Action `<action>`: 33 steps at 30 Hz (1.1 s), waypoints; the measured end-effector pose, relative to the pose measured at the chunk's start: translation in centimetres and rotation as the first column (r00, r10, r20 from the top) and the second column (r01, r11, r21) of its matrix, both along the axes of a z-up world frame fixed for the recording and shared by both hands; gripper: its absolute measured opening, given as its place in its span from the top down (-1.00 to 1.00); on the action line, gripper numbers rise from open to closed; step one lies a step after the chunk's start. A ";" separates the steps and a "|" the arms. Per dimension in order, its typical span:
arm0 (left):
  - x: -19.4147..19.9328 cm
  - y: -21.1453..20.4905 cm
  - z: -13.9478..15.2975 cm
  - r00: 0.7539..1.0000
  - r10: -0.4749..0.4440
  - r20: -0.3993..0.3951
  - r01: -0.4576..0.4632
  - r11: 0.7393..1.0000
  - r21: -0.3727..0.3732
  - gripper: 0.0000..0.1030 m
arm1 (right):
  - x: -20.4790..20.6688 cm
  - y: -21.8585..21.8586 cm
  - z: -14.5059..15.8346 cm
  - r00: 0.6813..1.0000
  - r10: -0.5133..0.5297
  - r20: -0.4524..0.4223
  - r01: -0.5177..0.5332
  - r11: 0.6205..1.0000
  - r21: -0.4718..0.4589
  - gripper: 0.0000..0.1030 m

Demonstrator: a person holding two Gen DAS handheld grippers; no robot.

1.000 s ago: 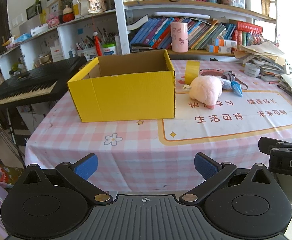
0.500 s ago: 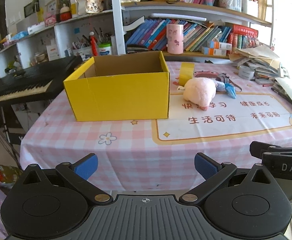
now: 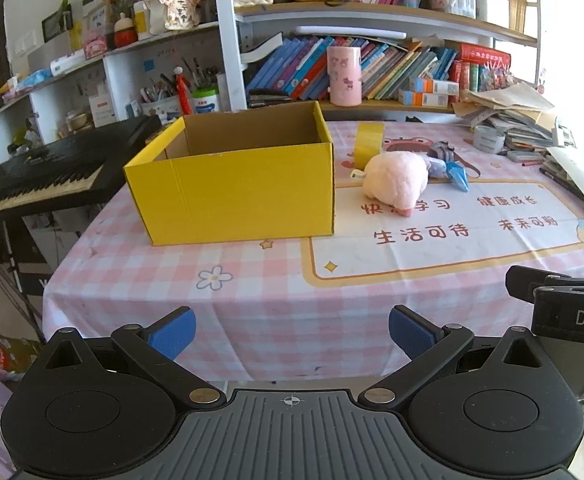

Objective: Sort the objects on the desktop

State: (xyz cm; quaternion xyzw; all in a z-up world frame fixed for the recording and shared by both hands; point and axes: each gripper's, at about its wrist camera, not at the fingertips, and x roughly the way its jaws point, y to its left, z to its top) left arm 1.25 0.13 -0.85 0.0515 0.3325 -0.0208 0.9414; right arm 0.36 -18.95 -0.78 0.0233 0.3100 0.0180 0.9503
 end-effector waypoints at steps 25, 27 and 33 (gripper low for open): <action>0.2 0.3 -0.3 1.000 0.014 -0.016 -0.014 1.000 -0.019 -1.00 | -0.2 0.3 -0.2 1.000 0.028 -0.004 -0.028 1.000 -0.011 -1.00; 0.2 0.2 -0.4 1.000 0.004 -0.024 -0.004 1.000 -0.005 -1.00 | -0.2 0.5 -0.2 0.999 0.043 -0.004 -0.043 0.999 -0.017 -1.00; 0.0 0.1 -0.5 1.000 -0.010 -0.023 0.010 1.000 0.003 -1.00 | -0.2 0.7 -0.1 0.999 0.039 -0.004 -0.039 0.999 -0.026 -1.00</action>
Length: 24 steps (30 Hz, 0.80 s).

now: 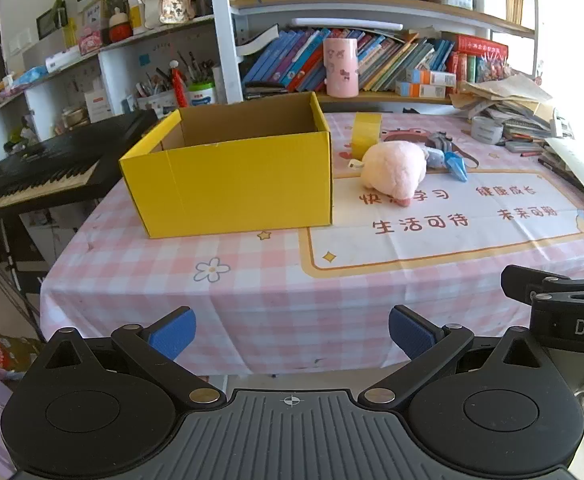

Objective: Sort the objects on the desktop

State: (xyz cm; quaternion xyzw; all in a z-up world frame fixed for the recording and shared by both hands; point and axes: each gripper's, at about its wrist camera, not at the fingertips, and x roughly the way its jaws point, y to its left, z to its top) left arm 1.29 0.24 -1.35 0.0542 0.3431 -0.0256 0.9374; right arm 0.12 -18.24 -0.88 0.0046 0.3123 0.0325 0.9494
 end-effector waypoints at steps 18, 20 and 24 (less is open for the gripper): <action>0.1 0.9 0.2 0.999 0.007 0.051 -0.005 0.998 -0.055 -1.00 | 0.4 0.2 0.1 1.000 -0.017 0.018 0.017 0.999 -0.043 -1.00; 0.1 0.9 0.2 0.999 0.006 0.048 -0.003 0.999 -0.050 -1.00 | 0.5 0.0 0.1 1.000 -0.023 0.013 0.023 0.999 -0.034 -1.00; 0.1 0.8 0.2 0.998 0.016 0.054 -0.014 0.999 -0.035 -1.00 | 0.6 0.0 0.1 1.000 -0.022 0.013 0.023 0.999 -0.035 -1.00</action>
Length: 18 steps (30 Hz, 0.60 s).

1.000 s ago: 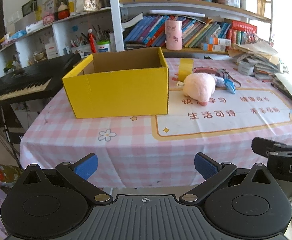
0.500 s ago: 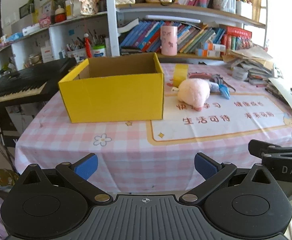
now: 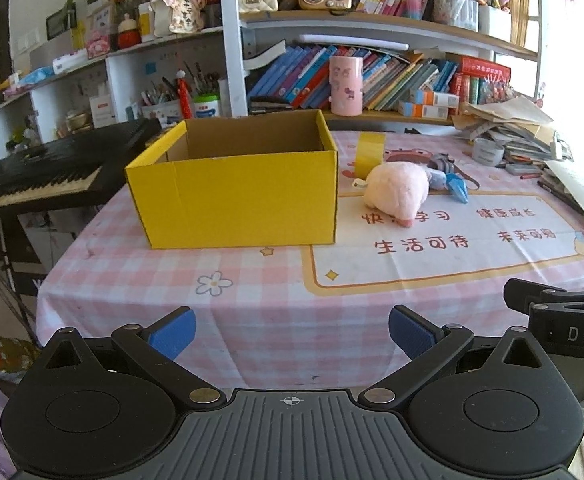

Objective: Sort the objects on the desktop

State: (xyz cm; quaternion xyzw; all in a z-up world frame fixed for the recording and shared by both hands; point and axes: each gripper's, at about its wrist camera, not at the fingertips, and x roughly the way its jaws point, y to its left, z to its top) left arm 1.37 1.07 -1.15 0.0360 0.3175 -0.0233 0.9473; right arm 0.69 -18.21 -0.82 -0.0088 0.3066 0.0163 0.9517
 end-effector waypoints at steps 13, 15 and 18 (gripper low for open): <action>-0.3 -0.6 0.3 0.999 -0.036 0.015 0.036 0.999 0.025 -1.00 | -0.1 -0.2 0.1 1.000 -0.001 0.010 0.001 1.000 0.010 -1.00; -0.4 -0.8 0.4 0.999 -0.041 0.017 0.041 0.999 0.027 -1.00 | 0.0 -0.3 0.2 1.000 -0.005 0.011 0.005 1.000 0.014 -1.00; -0.3 -1.1 0.5 0.999 -0.043 0.022 0.042 0.999 0.024 -1.00 | 0.2 -0.4 0.3 1.000 0.005 0.006 -0.005 1.000 0.011 -1.00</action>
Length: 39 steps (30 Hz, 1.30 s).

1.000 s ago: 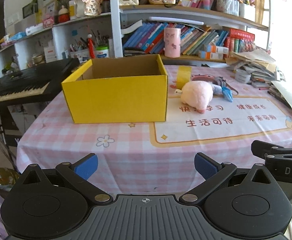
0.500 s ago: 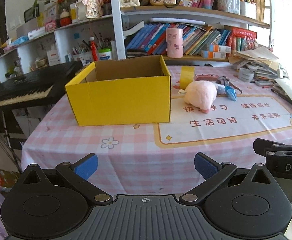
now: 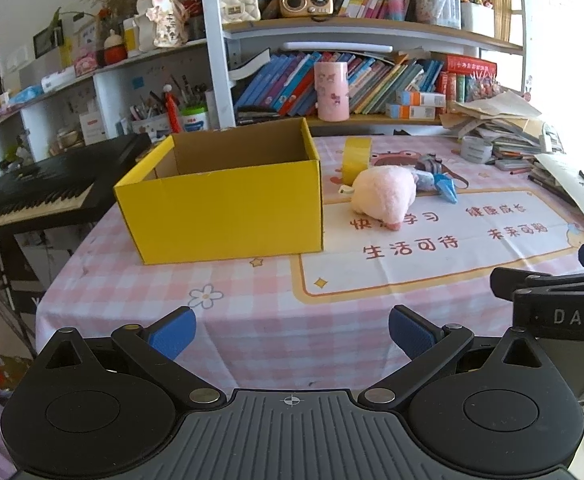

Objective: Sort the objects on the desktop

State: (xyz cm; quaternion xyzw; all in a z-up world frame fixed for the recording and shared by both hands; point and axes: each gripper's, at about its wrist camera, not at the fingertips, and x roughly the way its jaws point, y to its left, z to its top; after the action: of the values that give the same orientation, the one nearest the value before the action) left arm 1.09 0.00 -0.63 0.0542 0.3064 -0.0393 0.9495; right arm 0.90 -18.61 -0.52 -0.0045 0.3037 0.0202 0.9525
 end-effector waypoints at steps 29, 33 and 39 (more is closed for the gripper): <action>5.5 -7.6 -0.7 0.969 -0.247 -0.011 0.247 0.967 0.056 -1.00 | 3.8 -6.3 -0.7 0.987 -0.158 -0.009 0.158 0.987 0.034 -0.95; 6.4 -8.8 -1.1 0.959 -0.284 -0.022 0.285 0.958 0.042 -1.00 | 4.2 -7.5 -0.9 0.982 -0.189 -0.009 0.190 0.981 0.027 -0.95; 8.1 -10.5 -1.7 0.951 -0.306 -0.038 0.307 0.952 0.009 -1.00 | 5.6 -9.4 -1.3 0.975 -0.220 -0.040 0.220 0.975 0.012 -0.95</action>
State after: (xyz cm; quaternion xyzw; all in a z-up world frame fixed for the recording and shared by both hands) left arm 9.15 -10.46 -2.31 0.1074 0.3116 -0.1849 0.9258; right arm 6.53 -27.97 -1.77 0.0374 0.3202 -0.0828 0.9430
